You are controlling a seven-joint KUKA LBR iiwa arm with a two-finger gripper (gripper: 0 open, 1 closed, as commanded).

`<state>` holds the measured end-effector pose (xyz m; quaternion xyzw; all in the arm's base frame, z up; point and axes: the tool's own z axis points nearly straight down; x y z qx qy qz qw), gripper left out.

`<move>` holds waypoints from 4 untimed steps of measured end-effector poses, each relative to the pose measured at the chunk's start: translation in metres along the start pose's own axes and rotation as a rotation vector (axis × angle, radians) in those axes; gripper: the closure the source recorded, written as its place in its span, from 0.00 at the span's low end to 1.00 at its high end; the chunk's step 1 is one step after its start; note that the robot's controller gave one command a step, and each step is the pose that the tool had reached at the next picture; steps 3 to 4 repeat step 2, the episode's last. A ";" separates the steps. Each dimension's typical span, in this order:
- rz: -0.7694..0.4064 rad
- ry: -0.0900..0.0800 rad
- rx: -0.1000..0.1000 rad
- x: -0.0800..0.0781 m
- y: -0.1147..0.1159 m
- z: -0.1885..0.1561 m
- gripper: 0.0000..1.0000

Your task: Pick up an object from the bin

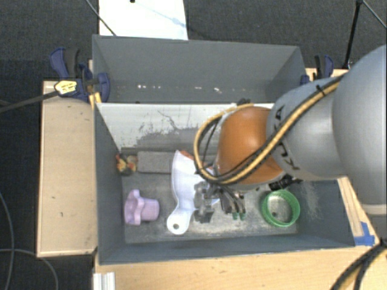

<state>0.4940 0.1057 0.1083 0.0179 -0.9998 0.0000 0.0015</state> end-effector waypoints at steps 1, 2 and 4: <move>0.000 -0.002 -0.001 0.000 0.000 -0.012 1.00; 0.000 -0.004 -0.001 0.000 0.000 -0.026 1.00; 0.000 -0.004 -0.001 0.000 0.000 -0.026 1.00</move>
Offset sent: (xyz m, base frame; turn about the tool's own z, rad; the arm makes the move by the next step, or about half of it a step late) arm 0.0002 0.0001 0.0472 0.0000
